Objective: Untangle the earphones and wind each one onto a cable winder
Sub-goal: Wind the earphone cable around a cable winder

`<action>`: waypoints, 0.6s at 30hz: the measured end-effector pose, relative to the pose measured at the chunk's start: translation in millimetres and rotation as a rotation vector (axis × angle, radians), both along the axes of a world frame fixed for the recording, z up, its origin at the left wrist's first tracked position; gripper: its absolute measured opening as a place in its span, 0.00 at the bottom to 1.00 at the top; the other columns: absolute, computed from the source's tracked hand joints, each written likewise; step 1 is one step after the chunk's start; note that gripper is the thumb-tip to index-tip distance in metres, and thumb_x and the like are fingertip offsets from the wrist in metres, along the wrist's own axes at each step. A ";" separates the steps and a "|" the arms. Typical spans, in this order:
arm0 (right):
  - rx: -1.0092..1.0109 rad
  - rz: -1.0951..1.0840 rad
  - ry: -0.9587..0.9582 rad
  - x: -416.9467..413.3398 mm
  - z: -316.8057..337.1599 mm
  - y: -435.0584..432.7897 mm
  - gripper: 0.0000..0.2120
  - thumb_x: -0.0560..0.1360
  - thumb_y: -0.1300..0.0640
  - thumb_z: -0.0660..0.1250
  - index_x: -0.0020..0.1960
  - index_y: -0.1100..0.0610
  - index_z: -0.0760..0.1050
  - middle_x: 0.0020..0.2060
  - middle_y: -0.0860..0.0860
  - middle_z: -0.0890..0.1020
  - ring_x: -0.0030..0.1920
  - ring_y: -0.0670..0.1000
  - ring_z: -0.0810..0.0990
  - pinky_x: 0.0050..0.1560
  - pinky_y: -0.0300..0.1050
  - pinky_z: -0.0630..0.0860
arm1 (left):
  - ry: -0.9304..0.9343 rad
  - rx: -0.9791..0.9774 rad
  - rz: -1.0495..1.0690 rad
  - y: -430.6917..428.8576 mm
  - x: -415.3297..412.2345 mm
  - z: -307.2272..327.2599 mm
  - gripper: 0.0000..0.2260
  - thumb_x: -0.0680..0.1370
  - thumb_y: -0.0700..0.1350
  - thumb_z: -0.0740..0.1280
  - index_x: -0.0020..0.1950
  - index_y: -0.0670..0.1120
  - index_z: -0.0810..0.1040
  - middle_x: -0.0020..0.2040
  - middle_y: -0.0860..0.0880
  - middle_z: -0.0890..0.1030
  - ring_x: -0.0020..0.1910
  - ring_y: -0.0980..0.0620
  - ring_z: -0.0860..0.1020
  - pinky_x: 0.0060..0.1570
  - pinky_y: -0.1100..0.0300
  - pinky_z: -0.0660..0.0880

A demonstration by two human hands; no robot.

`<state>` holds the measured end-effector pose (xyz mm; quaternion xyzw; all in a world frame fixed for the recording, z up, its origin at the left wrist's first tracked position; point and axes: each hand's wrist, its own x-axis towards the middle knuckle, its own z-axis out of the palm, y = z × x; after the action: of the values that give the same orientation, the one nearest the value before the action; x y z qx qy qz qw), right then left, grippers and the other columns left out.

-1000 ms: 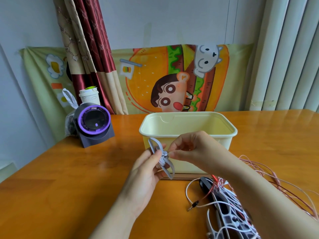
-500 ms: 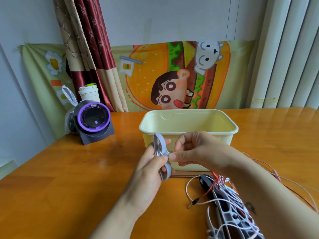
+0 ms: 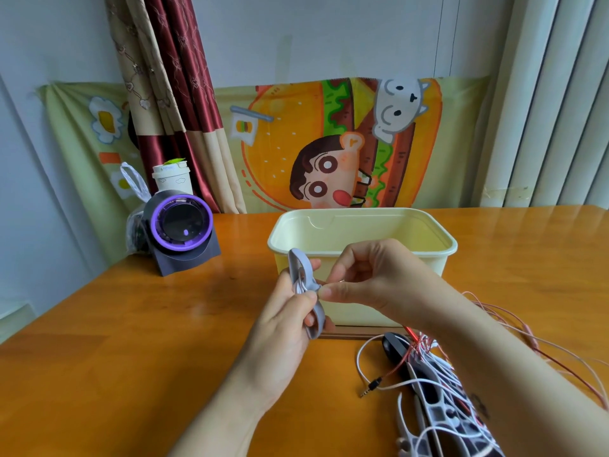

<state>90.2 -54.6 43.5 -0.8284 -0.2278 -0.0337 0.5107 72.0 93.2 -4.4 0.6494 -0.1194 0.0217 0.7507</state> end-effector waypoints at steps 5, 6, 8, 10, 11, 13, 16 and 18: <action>-0.011 -0.061 -0.070 -2.3 1.0 5.0 0.09 0.66 0.57 0.77 0.36 0.60 0.79 0.32 0.55 0.83 0.31 0.51 0.77 0.38 0.50 0.77 | -0.046 0.051 0.031 3.4 -1.6 -2.7 0.14 0.84 0.41 0.55 0.60 0.57 0.74 0.31 0.55 0.73 0.30 0.56 0.71 0.52 0.54 0.71; -0.014 -0.070 -0.080 -2.8 1.1 5.8 0.09 0.66 0.57 0.77 0.36 0.60 0.79 0.32 0.54 0.83 0.31 0.48 0.76 0.37 0.49 0.77 | -0.056 0.061 0.040 4.1 -0.7 -3.8 0.13 0.83 0.43 0.57 0.61 0.58 0.74 0.32 0.51 0.70 0.31 0.56 0.71 0.53 0.53 0.72; -0.019 -0.082 -0.092 -3.3 1.5 6.5 0.09 0.66 0.57 0.77 0.36 0.60 0.80 0.31 0.53 0.82 0.31 0.47 0.76 0.37 0.47 0.77 | -0.082 0.098 0.039 5.8 0.1 -5.8 0.12 0.83 0.45 0.58 0.62 0.58 0.74 0.38 0.47 0.67 0.33 0.57 0.72 0.56 0.51 0.72; -0.029 -0.092 -0.099 -3.5 1.9 6.5 0.09 0.66 0.56 0.77 0.36 0.60 0.80 0.31 0.53 0.82 0.31 0.47 0.77 0.38 0.47 0.77 | -0.102 0.130 0.042 6.9 -0.4 -6.0 0.10 0.83 0.45 0.58 0.62 0.54 0.74 0.31 0.55 0.68 0.34 0.62 0.73 0.52 0.54 0.72; -0.034 -0.097 -0.103 -3.4 1.9 6.3 0.09 0.66 0.56 0.77 0.36 0.60 0.80 0.31 0.53 0.82 0.31 0.47 0.77 0.38 0.47 0.77 | -0.109 0.144 0.042 6.6 -0.9 -5.5 0.10 0.84 0.44 0.57 0.61 0.53 0.74 0.29 0.59 0.71 0.33 0.62 0.73 0.48 0.56 0.70; -0.052 -0.108 -0.115 -3.3 2.2 6.0 0.09 0.66 0.56 0.77 0.36 0.59 0.80 0.31 0.53 0.82 0.31 0.46 0.77 0.37 0.46 0.77 | -0.118 0.167 0.042 6.3 -2.1 -5.0 0.12 0.84 0.42 0.55 0.62 0.53 0.73 0.29 0.62 0.73 0.31 0.63 0.73 0.47 0.58 0.69; -0.096 -0.129 -0.162 -3.8 2.3 6.8 0.09 0.66 0.55 0.77 0.35 0.57 0.79 0.31 0.51 0.82 0.31 0.46 0.78 0.37 0.43 0.77 | -0.141 0.184 0.049 6.3 -2.1 -4.8 0.13 0.83 0.43 0.55 0.63 0.56 0.73 0.29 0.63 0.73 0.32 0.62 0.73 0.48 0.56 0.70; -0.117 -0.132 -0.196 -5.1 3.1 7.7 0.08 0.66 0.55 0.77 0.35 0.57 0.80 0.31 0.50 0.82 0.32 0.47 0.79 0.37 0.42 0.78 | -0.155 0.187 0.057 7.1 -1.8 -5.2 0.13 0.83 0.42 0.55 0.63 0.56 0.73 0.30 0.62 0.73 0.32 0.61 0.73 0.48 0.55 0.70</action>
<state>85.2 -46.9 46.6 -0.8627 -0.2234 -0.1347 0.4332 70.2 100.2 -9.6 0.7160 -0.1600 0.0817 0.6746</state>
